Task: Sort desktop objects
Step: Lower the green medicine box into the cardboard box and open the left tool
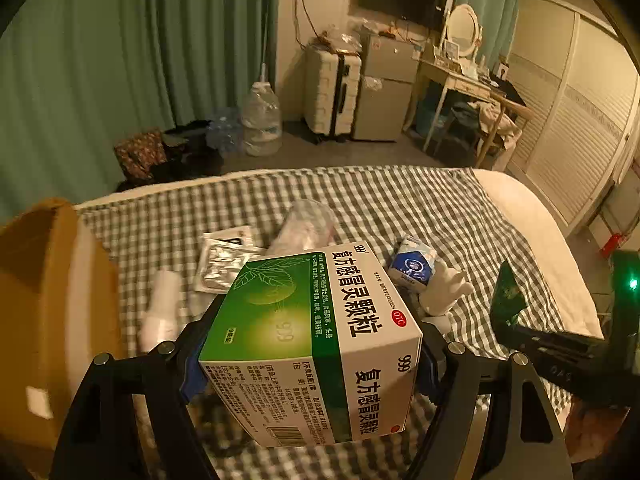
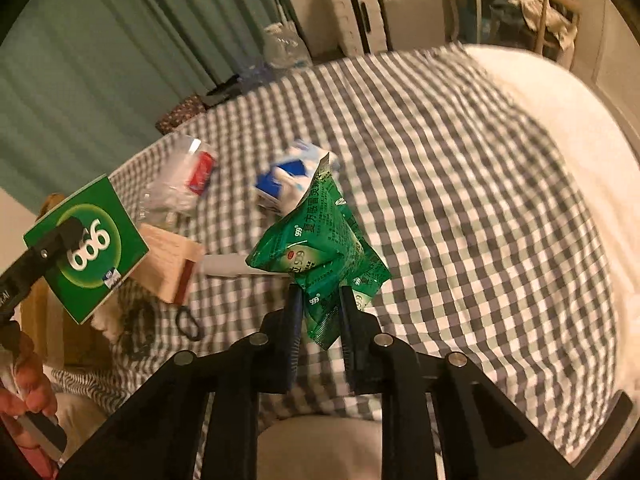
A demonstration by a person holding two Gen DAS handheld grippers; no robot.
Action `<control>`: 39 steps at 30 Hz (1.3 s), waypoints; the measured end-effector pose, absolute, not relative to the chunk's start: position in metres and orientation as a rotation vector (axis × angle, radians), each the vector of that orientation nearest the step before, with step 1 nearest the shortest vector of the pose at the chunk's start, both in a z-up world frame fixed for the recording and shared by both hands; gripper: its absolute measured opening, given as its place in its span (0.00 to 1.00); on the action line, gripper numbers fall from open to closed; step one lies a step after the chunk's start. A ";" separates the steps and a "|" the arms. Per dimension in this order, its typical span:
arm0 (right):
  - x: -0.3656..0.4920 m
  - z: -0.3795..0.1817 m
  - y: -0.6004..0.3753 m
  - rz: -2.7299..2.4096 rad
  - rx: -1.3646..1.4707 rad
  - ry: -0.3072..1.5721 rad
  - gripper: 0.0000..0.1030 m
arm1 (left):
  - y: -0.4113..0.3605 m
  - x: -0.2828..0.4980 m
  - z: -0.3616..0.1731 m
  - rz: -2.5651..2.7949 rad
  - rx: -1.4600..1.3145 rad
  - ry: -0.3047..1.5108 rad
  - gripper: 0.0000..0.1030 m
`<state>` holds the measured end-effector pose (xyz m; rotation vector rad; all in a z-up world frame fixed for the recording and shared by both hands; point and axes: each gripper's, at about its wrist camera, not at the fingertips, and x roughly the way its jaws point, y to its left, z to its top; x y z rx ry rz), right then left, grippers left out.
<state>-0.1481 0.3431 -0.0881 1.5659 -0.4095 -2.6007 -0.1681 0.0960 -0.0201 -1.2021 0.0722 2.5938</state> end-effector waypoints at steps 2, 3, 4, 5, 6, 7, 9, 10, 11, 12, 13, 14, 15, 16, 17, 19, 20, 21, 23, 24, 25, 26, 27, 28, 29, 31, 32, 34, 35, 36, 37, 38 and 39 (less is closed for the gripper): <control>-0.141 -0.072 0.334 -2.607 1.524 -0.388 0.17 | 0.086 -0.158 -0.010 2.606 -1.177 0.051 0.78; -0.139 -0.064 0.330 -2.612 1.502 -0.383 0.17 | 0.080 -0.153 -0.004 2.618 -1.163 0.037 0.78; -0.135 -0.056 0.320 -2.611 1.481 -0.368 0.17 | 0.075 -0.149 0.002 2.629 -1.151 0.027 0.78; -0.129 -0.044 0.314 -2.614 1.448 -0.355 0.17 | 0.068 -0.144 0.009 2.644 -1.135 0.015 0.78; -0.125 -0.036 0.309 -2.613 1.426 -0.343 0.17 | 0.061 -0.140 0.017 2.661 -1.115 -0.001 0.78; -0.121 -0.026 0.302 -2.606 1.404 -0.324 0.17 | 0.054 -0.136 0.024 2.673 -1.100 -0.016 0.78; -0.115 -0.009 0.283 -2.598 1.352 -0.293 0.17 | 0.038 -0.129 0.039 2.703 -1.070 -0.047 0.78; -0.112 0.000 0.273 -2.586 1.331 -0.270 0.17 | 0.030 -0.124 0.046 2.722 -1.055 -0.060 0.78; -0.107 0.011 0.262 -2.575 1.302 -0.253 0.17 | 0.021 -0.121 0.053 2.743 -1.041 -0.069 0.78; -0.103 0.018 0.254 -2.566 1.282 -0.238 0.17 | 0.011 -0.118 0.060 2.763 -1.032 -0.076 0.78; -0.101 0.025 0.242 -2.552 1.264 -0.212 0.17 | 0.001 -0.116 0.066 2.785 -1.025 -0.083 0.78; -0.098 0.033 0.228 -2.538 1.237 -0.186 0.16 | -0.010 -0.114 0.072 2.807 -1.023 -0.088 0.78; -0.095 0.039 0.217 -2.516 1.215 -0.168 0.16 | -0.019 -0.114 0.075 2.828 -1.028 -0.092 0.78; -0.092 0.044 0.202 -2.478 1.193 -0.146 0.16 | -0.029 -0.114 0.078 2.851 -1.040 -0.096 0.78; -0.091 0.049 0.190 -2.452 1.178 -0.136 0.16 | -0.044 -0.113 0.081 2.887 -1.051 -0.108 0.78; -0.092 0.056 0.161 -2.384 1.151 -0.106 0.16 | -0.067 -0.112 0.084 2.923 -1.052 -0.153 0.78; -0.093 0.059 0.142 -2.351 1.138 -0.079 0.16 | -0.080 -0.111 0.084 2.937 -1.057 -0.183 0.78; -0.094 0.059 0.129 -2.330 1.126 -0.059 0.16 | -0.094 -0.110 0.084 2.956 -1.068 -0.207 0.78; -0.099 0.061 0.095 -2.272 1.109 -0.020 0.16 | -0.116 -0.108 0.081 3.000 -1.087 -0.228 0.78; -0.100 0.061 0.083 -2.247 1.106 -0.014 0.16 | -0.128 -0.106 0.078 3.012 -1.101 -0.239 0.78; -0.102 0.060 0.070 -2.218 1.105 -0.008 0.16 | -0.138 -0.106 0.075 3.018 -1.113 -0.251 0.78; -0.104 0.060 0.056 -2.194 1.105 -0.006 0.16 | -0.148 -0.107 0.071 3.026 -1.129 -0.258 0.78; -0.106 0.059 0.046 -2.178 1.108 0.000 0.16 | -0.156 -0.109 0.067 3.035 -1.147 -0.257 0.78; -0.108 0.058 0.035 -2.158 1.111 0.013 0.15 | -0.166 -0.110 0.063 3.049 -1.165 -0.261 0.78; -0.111 0.057 0.024 -2.141 1.116 0.021 0.15 | -0.175 -0.111 0.059 3.059 -1.187 -0.275 0.78; -0.119 0.053 0.003 -2.100 1.131 0.039 0.15 | -0.190 -0.115 0.049 3.062 -1.220 -0.324 0.78; -0.120 0.051 -0.005 -2.091 1.135 0.047 0.14 | -0.196 -0.117 0.045 3.062 -1.232 -0.341 0.78; -0.123 0.047 -0.023 -2.069 1.145 0.076 0.14 | -0.203 -0.120 0.035 3.063 -1.265 -0.346 0.78; -0.125 0.045 -0.032 -2.067 1.152 0.084 0.14 | -0.204 -0.122 0.031 3.059 -1.278 -0.343 0.78; -0.126 0.045 -0.036 -2.068 1.154 0.087 0.14 | -0.201 -0.122 0.027 3.053 -1.284 -0.339 0.78; -0.126 0.043 -0.042 -2.073 1.150 0.101 0.14 | -0.199 -0.121 0.024 3.044 -1.292 -0.331 0.78; -0.126 0.043 -0.044 -2.079 1.147 0.108 0.14 | -0.196 -0.122 0.021 3.029 -1.299 -0.313 0.78; -0.126 0.044 -0.046 -2.084 1.147 0.115 0.14 | -0.193 -0.122 0.019 3.020 -1.292 -0.279 0.78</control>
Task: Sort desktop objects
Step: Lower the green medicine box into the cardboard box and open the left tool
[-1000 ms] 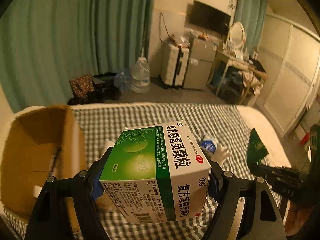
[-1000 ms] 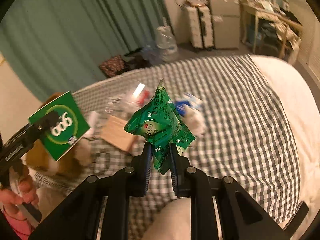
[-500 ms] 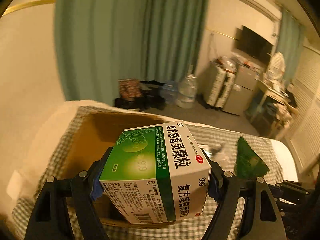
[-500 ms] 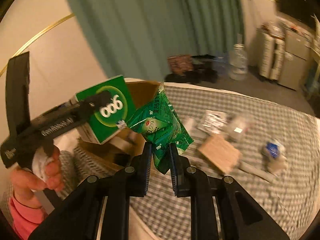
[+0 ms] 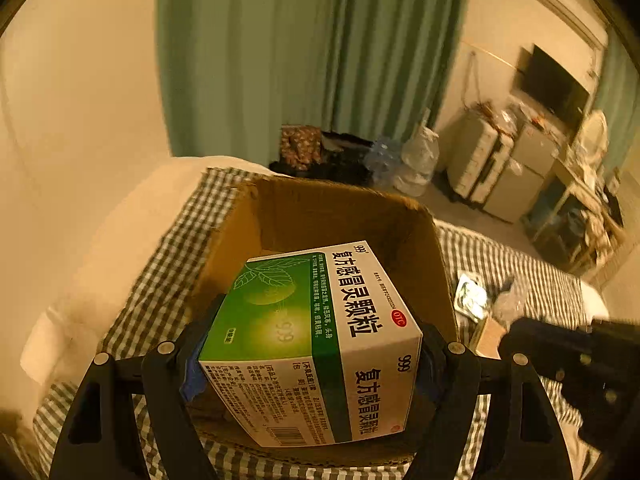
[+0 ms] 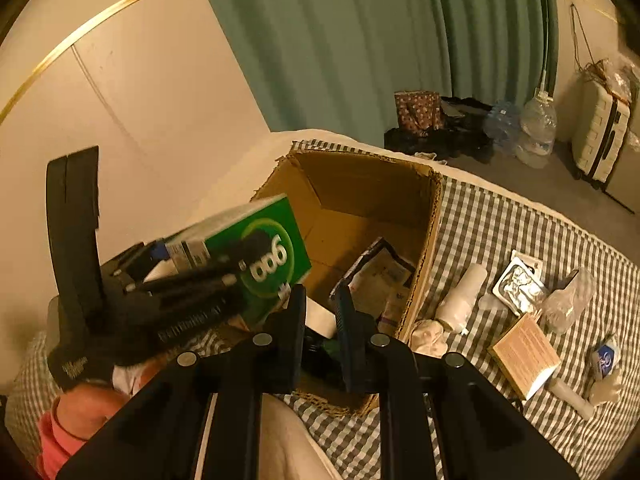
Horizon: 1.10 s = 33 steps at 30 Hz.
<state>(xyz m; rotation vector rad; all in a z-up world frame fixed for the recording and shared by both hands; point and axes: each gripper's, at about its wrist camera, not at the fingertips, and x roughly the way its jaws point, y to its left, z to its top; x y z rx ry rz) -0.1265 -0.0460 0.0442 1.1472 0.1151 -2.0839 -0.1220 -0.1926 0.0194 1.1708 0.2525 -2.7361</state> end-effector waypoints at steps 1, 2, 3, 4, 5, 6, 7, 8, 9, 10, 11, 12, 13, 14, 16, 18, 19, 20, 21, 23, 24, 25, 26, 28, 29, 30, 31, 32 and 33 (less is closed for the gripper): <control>-0.127 0.043 -0.045 -2.091 1.150 0.119 0.14 | -0.187 -0.122 0.017 -2.752 1.168 0.221 0.78; -0.128 0.042 -0.041 -2.103 1.157 0.111 0.14 | -0.186 -0.122 0.016 -2.762 1.171 0.200 0.78; -0.127 0.043 -0.037 -2.114 1.163 0.103 0.14 | -0.182 -0.123 0.015 -2.768 1.180 0.182 0.78; -0.128 0.044 -0.031 -2.126 1.168 0.093 0.15 | -0.178 -0.125 0.012 -2.772 1.192 0.176 0.78; -0.129 0.043 -0.021 -2.146 1.174 0.076 0.15 | -0.176 -0.127 0.012 -2.783 1.196 0.182 0.78; -0.130 0.041 -0.010 -2.167 1.185 0.058 0.15 | -0.175 -0.128 0.011 -2.788 1.199 0.191 0.78; -0.131 0.040 -0.004 -2.178 1.196 0.048 0.15 | -0.174 -0.129 0.010 -2.792 1.202 0.205 0.78; -0.132 0.036 0.009 -2.198 1.213 0.034 0.15 | -0.173 -0.130 0.008 -2.795 1.201 0.220 0.78; -0.133 0.033 0.020 -2.212 1.227 0.026 0.15 | -0.173 -0.131 0.007 -2.790 1.206 0.231 0.78; -0.134 0.029 0.031 -2.227 1.245 0.019 0.15 | -0.172 -0.133 0.004 -2.781 1.213 0.239 0.78; -0.135 0.023 0.043 -2.239 1.267 0.009 0.15 | -0.171 -0.135 0.002 -2.777 1.215 0.242 0.78; -0.136 0.019 0.052 -2.248 1.282 0.001 0.15 | -0.169 -0.136 0.000 -2.769 1.217 0.238 0.78; -0.138 0.015 0.061 -2.259 1.297 -0.007 0.15 | -0.168 -0.136 -0.001 -2.758 1.218 0.234 0.78; -0.140 0.009 0.070 -2.268 1.310 -0.013 0.15 | -0.168 -0.137 -0.003 -2.743 1.224 0.232 0.78; -0.143 -0.002 0.083 -2.269 1.334 -0.033 0.15 | -0.166 -0.140 -0.008 -2.719 1.243 0.244 0.80; -0.147 -0.015 0.090 -2.242 1.366 -0.054 0.25 | -0.164 -0.144 -0.014 -2.685 1.270 0.260 0.85; -0.149 -0.022 0.091 -2.237 1.376 -0.052 0.34 | -0.163 -0.146 -0.017 -2.669 1.286 0.264 0.89; -0.150 -0.030 0.091 -2.240 1.387 -0.044 0.40 | -0.161 -0.148 -0.019 -2.648 1.306 0.261 0.96; -0.150 -0.038 0.090 -2.232 1.398 -0.038 0.41 | -0.158 -0.150 -0.021 -2.632 1.314 0.244 0.97; -0.152 -0.051 0.086 -2.203 1.403 -0.052 0.42 | -0.153 -0.150 -0.023 -2.621 1.299 0.197 0.97; -0.152 -0.057 0.085 -2.191 1.401 -0.062 0.43 | -0.151 -0.150 -0.024 -2.616 1.291 0.174 0.97; -0.155 -0.066 0.080 -2.182 1.398 -0.063 0.47 | -0.150 -0.152 -0.023 -2.614 1.289 0.164 0.97; -0.156 -0.073 0.075 -2.179 1.397 -0.046 0.48 | -0.150 -0.152 -0.023 -2.612 1.292 0.162 0.97; -0.161 -0.091 0.061 -2.151 1.402 -0.001 0.48 | -0.151 -0.154 -0.024 -2.607 1.303 0.172 0.97; -0.164 -0.098 0.054 -2.134 1.404 0.011 0.48 | -0.153 -0.155 -0.025 -2.603 1.307 0.174 0.98; -0.167 -0.105 0.047 -2.117 1.406 0.018 0.48 | -0.155 -0.155 -0.025 -2.601 1.308 0.175 0.98; -0.170 -0.113 0.040 -2.102 1.408 0.029 0.48 | -0.156 -0.155 -0.026 -2.603 1.305 0.177 0.98; -0.176 -0.122 0.032 -2.098 1.419 0.047 0.48 | -0.158 -0.155 -0.026 -2.605 1.304 0.179 0.98; -0.178 -0.128 0.029 -2.099 1.428 0.057 0.48 | -0.160 -0.156 -0.027 -2.602 1.310 0.182 0.98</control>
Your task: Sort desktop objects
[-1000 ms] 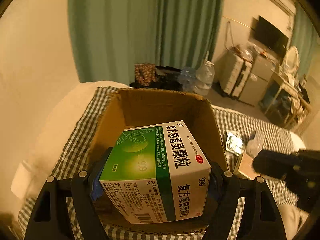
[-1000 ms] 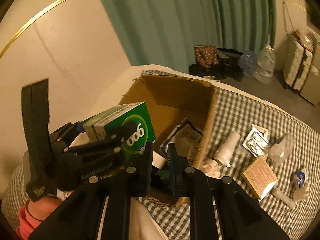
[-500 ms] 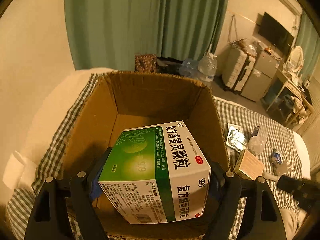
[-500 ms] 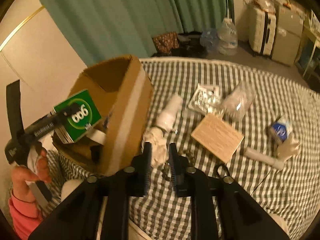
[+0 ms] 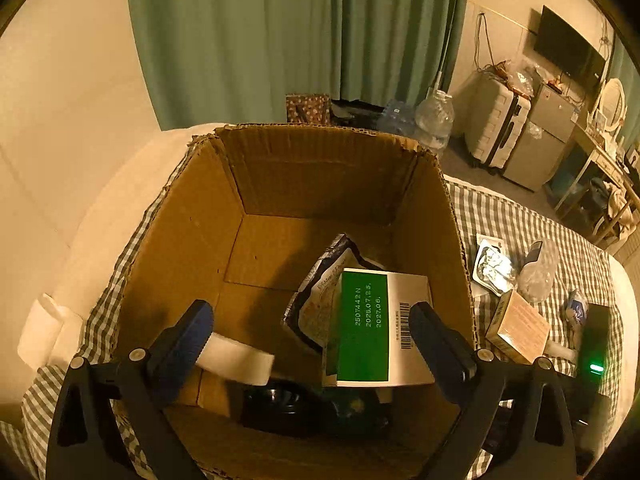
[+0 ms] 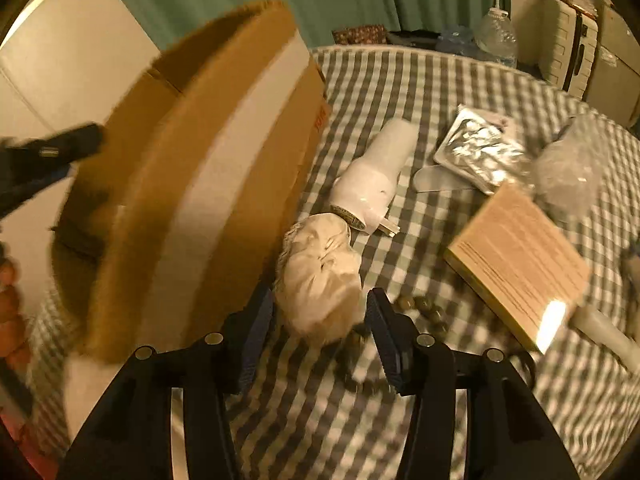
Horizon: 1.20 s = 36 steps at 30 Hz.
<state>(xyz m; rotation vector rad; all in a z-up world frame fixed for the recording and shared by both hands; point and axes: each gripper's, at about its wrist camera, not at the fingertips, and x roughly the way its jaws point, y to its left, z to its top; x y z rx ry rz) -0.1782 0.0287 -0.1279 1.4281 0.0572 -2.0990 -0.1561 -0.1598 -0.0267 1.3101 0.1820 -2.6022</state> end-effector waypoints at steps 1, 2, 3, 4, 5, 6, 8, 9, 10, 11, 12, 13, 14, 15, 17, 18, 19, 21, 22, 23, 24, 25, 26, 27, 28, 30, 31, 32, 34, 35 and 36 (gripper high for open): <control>-0.184 -0.138 0.023 -2.090 1.450 0.077 0.48 | -0.162 -0.157 -0.028 -2.597 1.317 0.184 0.98; -0.188 -0.145 0.020 -2.081 1.465 0.081 0.48 | -0.164 -0.158 -0.028 -2.593 1.321 0.189 0.98; -0.192 -0.152 0.017 -2.068 1.483 0.080 0.48 | -0.167 -0.160 -0.028 -2.596 1.320 0.192 0.98; -0.195 -0.159 0.015 -2.052 1.495 0.072 0.48 | -0.168 -0.162 -0.029 -2.603 1.318 0.196 0.98; -0.196 -0.164 0.013 -2.031 1.505 0.061 0.37 | -0.170 -0.163 -0.029 -2.607 1.318 0.197 0.98; -0.197 -0.168 0.011 -2.011 1.510 0.053 0.24 | -0.171 -0.164 -0.029 -2.607 1.321 0.195 0.98; -0.196 -0.173 0.011 -1.992 1.529 0.049 0.13 | -0.173 -0.166 -0.031 -2.609 1.335 0.193 0.98; -0.195 -0.171 0.012 -2.001 1.527 0.045 0.13 | -0.173 -0.167 -0.031 -2.615 1.337 0.194 0.98; -0.194 -0.167 0.016 -2.013 1.522 0.032 0.12 | -0.174 -0.166 -0.031 -2.621 1.335 0.194 0.98; -0.192 -0.160 0.022 -2.029 1.515 0.012 0.11 | -0.175 -0.166 -0.030 -2.625 1.331 0.196 0.98; -0.190 -0.152 0.027 -2.049 1.503 -0.002 0.11 | -0.177 -0.164 -0.029 -2.629 1.323 0.202 0.98; -0.188 -0.140 0.032 -2.063 1.484 -0.017 0.11 | -0.178 -0.162 -0.028 -2.633 1.318 0.209 0.98; -0.185 -0.124 0.038 -2.087 1.449 -0.027 0.11 | -0.180 -0.160 -0.027 -2.637 1.317 0.218 0.98; -0.182 -0.110 0.043 -2.113 1.418 -0.031 0.11 | -0.182 -0.158 -0.027 -2.641 1.313 0.227 0.98; -0.174 -0.071 0.051 -2.161 1.332 -0.051 0.11 | -0.186 -0.153 -0.026 -2.643 1.308 0.237 0.98; -0.170 -0.055 0.051 -2.172 1.294 -0.061 0.11 | -0.188 -0.150 -0.024 -2.644 1.301 0.241 0.98; -0.166 -0.041 0.051 -2.176 1.263 -0.067 0.11 | -0.189 -0.146 -0.022 -2.646 1.296 0.244 0.98; -0.156 -0.013 0.045 -2.187 1.188 -0.062 0.11 | -0.192 -0.137 -0.017 -2.653 1.274 0.244 0.98; -0.152 -0.001 0.037 -2.172 1.166 -0.056 0.11 | -0.194 -0.132 -0.014 -2.654 1.260 0.244 0.98; -0.147 0.010 0.026 -2.153 1.132 -0.045 0.11 | -0.196 -0.128 -0.011 -2.656 1.250 0.247 0.98; -0.144 0.014 0.019 -2.151 1.117 -0.037 0.11 | -0.199 -0.124 -0.008 -2.655 1.240 0.256 0.98; -0.140 0.016 0.010 -2.144 1.109 -0.016 0.11 | -0.203 -0.119 -0.004 -2.652 1.230 0.266 0.98; -0.138 0.015 -0.004 -2.133 1.110 0.011 0.11 | -0.207 -0.115 -0.002 -2.649 1.221 0.274 0.98; -0.139 0.014 -0.014 -2.125 1.112 0.022 0.12 | -0.211 -0.110 0.002 -2.647 1.206 0.283 0.98; -0.137 0.013 -0.019 -2.108 1.118 0.020 0.15 | -0.215 -0.105 0.005 -2.644 1.195 0.286 0.98; -0.132 0.007 -0.033 -2.107 1.146 0.010 0.26 | -0.220 -0.097 0.011 -2.637 1.184 0.279 0.98; -0.130 0.006 -0.034 -2.113 1.151 -0.004 0.37 | -0.222 -0.094 0.013 -2.635 1.179 0.276 0.98; -0.127 0.007 -0.032 -2.126 1.145 -0.021 0.41 | -0.223 -0.090 0.016 -2.636 1.173 0.274 0.98; -0.125 0.014 -0.023 -2.151 1.128 -0.025 0.41 | -0.219 -0.084 0.021 -2.645 1.159 0.272 0.98; -0.123 0.018 -0.015 -2.177 1.118 -0.021 0.42 | -0.216 -0.082 0.022 -2.653 1.154 0.269 0.98; -0.124 0.023 -0.007 -2.206 1.109 -0.022 0.43 | -0.209 -0.081 0.024 -2.665 1.153 0.262 0.98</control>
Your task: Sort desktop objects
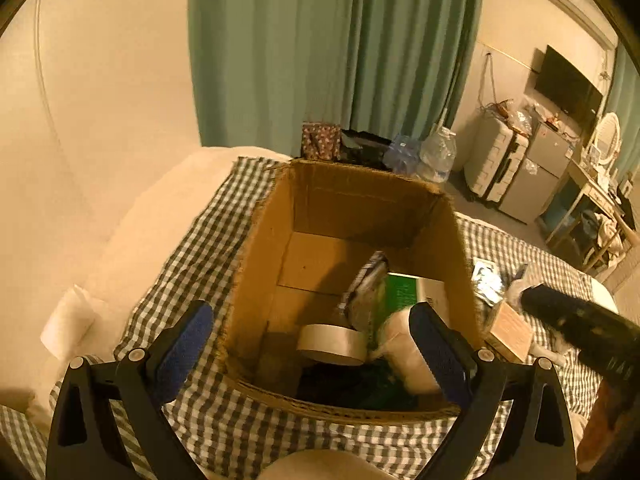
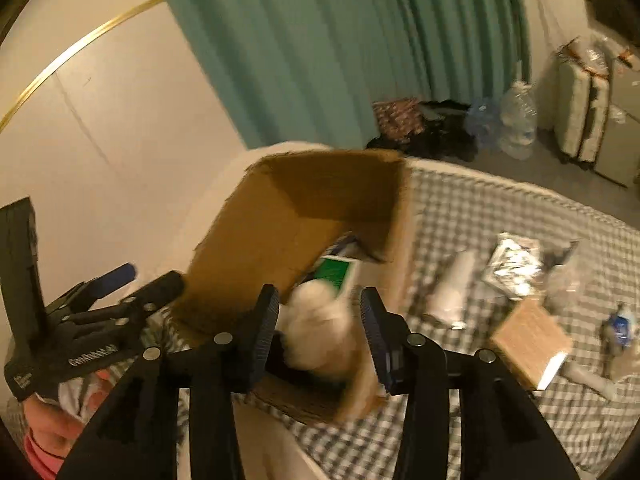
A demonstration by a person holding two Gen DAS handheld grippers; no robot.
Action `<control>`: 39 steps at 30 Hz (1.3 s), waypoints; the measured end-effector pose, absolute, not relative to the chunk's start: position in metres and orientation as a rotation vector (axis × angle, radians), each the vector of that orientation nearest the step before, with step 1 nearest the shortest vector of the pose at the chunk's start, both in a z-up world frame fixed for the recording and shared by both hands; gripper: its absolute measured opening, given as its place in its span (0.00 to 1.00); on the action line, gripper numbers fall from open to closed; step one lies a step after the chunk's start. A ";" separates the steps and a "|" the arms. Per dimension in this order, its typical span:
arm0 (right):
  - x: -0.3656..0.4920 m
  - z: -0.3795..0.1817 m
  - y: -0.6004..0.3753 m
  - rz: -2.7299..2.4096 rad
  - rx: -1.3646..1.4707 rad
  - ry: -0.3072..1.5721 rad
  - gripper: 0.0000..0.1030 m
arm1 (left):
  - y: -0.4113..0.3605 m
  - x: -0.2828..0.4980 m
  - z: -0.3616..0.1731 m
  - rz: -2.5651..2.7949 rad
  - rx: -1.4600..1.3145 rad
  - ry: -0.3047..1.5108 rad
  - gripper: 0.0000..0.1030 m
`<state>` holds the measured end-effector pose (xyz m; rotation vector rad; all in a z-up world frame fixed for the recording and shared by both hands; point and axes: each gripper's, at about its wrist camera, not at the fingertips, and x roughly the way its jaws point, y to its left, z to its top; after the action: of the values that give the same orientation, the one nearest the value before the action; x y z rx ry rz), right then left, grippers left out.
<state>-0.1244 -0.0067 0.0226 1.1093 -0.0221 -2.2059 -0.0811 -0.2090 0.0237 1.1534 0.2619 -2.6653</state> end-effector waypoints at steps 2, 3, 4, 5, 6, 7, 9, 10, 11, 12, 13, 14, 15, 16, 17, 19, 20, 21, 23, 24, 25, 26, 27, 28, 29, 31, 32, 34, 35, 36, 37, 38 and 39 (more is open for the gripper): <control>-0.125 0.031 0.020 -2.274 1.094 -0.040 0.48 | -0.189 -0.081 0.026 -2.700 1.161 0.234 0.98; -0.126 0.033 0.034 -2.305 1.089 -0.046 0.49 | -0.178 -0.081 0.026 -2.715 1.162 0.219 0.98; -0.125 0.036 0.052 -2.341 1.087 -0.053 0.49 | -0.163 -0.081 0.026 -2.738 1.166 0.198 0.98; -0.124 0.038 0.071 -2.384 1.091 -0.060 0.50 | -0.151 -0.082 0.026 -2.754 1.171 0.187 0.98; -0.125 0.038 0.087 -2.421 1.097 -0.066 0.50 | -0.132 -0.082 0.023 -2.779 1.185 0.179 0.98; -0.123 0.039 0.103 -2.453 1.105 -0.073 0.53 | -0.118 -0.083 0.020 -2.798 1.205 0.177 0.98; -0.120 0.034 0.140 -2.519 1.121 -0.086 0.56 | -0.080 -0.084 0.011 -2.848 1.261 0.169 0.98; -0.117 0.029 0.162 -2.558 1.135 -0.086 0.58 | -0.063 -0.085 0.007 -2.871 1.275 0.160 0.98; -0.116 0.023 0.176 -2.579 1.149 -0.081 0.60 | -0.045 -0.085 0.001 -2.890 1.287 0.146 0.98; -0.114 0.014 0.194 -2.603 1.174 -0.075 0.60 | -0.026 -0.086 -0.007 -2.904 1.306 0.126 0.98; -0.113 0.008 0.204 -2.612 1.194 -0.070 0.60 | -0.011 -0.087 -0.015 -2.909 1.326 0.113 0.98; -0.113 -0.005 0.222 -2.613 1.241 -0.074 0.60 | 0.004 -0.089 -0.025 -2.909 1.357 0.098 0.98; -0.114 -0.013 0.230 -2.609 1.266 -0.082 0.60 | 0.020 -0.093 -0.036 -2.901 1.407 0.073 0.98; -0.116 -0.025 0.243 -2.601 1.306 -0.095 0.60 | 0.033 -0.096 -0.045 -2.894 1.439 0.048 0.98; -0.118 -0.037 0.253 -2.593 1.332 -0.112 0.60 | 0.046 -0.100 -0.055 -2.885 1.463 0.018 0.98; -0.121 -0.054 0.264 -2.583 1.378 -0.125 0.60 | 0.062 -0.110 -0.073 -2.873 1.500 -0.026 0.98; -0.124 -0.061 0.268 -2.581 1.400 -0.132 0.60 | 0.069 -0.114 -0.080 -2.872 1.519 -0.037 0.98; -0.126 -0.068 0.271 -2.579 1.411 -0.138 0.60 | 0.075 -0.121 -0.087 -2.879 1.528 -0.049 0.98; -0.131 -0.082 0.273 -2.550 1.430 -0.146 0.60 | 0.082 -0.133 -0.095 -2.904 1.508 -0.087 0.98; -0.135 -0.087 0.274 -2.536 1.443 -0.144 0.60 | 0.085 -0.140 -0.099 -2.911 1.510 -0.121 0.98; -0.138 -0.091 0.277 -2.522 1.462 -0.144 0.60 | 0.089 -0.147 -0.102 -2.914 1.522 -0.150 0.98; -0.144 -0.095 0.276 -2.508 1.478 -0.144 0.60 | 0.093 -0.157 -0.106 -2.912 1.531 -0.183 0.98; -0.148 -0.099 0.275 -2.497 1.478 -0.141 0.60 | 0.096 -0.164 -0.110 -2.910 1.533 -0.201 0.98; -0.154 -0.103 0.275 -2.478 1.477 -0.137 0.60 | 0.098 -0.172 -0.114 -2.908 1.538 -0.218 0.98; -0.160 -0.105 0.273 -2.449 1.482 -0.120 0.60 | 0.098 -0.179 -0.117 -2.907 1.544 -0.233 0.98; -0.167 -0.108 0.268 -2.433 1.495 -0.097 0.60 | 0.097 -0.194 -0.125 -2.917 1.576 -0.246 0.98; -0.173 -0.110 0.266 -2.433 1.505 -0.083 0.60 | 0.097 -0.200 -0.129 -2.920 1.609 -0.249 0.98; -0.180 -0.112 0.265 -2.437 1.518 -0.082 0.60 | 0.099 -0.210 -0.138 -2.930 1.701 -0.264 0.98; -0.183 -0.114 0.264 -2.430 1.519 -0.084 0.60 | 0.101 -0.213 -0.141 -2.951 1.746 -0.267 0.98; -0.185 -0.116 0.264 -2.422 1.518 -0.081 0.60 | 0.103 -0.213 -0.143 -2.978 1.762 -0.276 0.98; -0.185 -0.119 0.264 -2.416 1.520 -0.081 0.60 | 0.104 -0.213 -0.144 -2.995 1.742 -0.296 0.98; -0.186 -0.120 0.264 -2.406 1.518 -0.081 0.60 | 0.106 -0.213 -0.145 -3.008 1.720 -0.329 0.98; -0.186 -0.120 0.263 -2.404 1.513 -0.076 0.60 | 0.107 -0.214 -0.147 -3.007 1.701 -0.371 0.99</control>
<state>-0.1859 0.2632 -0.1203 1.5131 -0.0763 -2.4037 -0.2141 0.1071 -0.1466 1.7007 -0.3709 -3.0065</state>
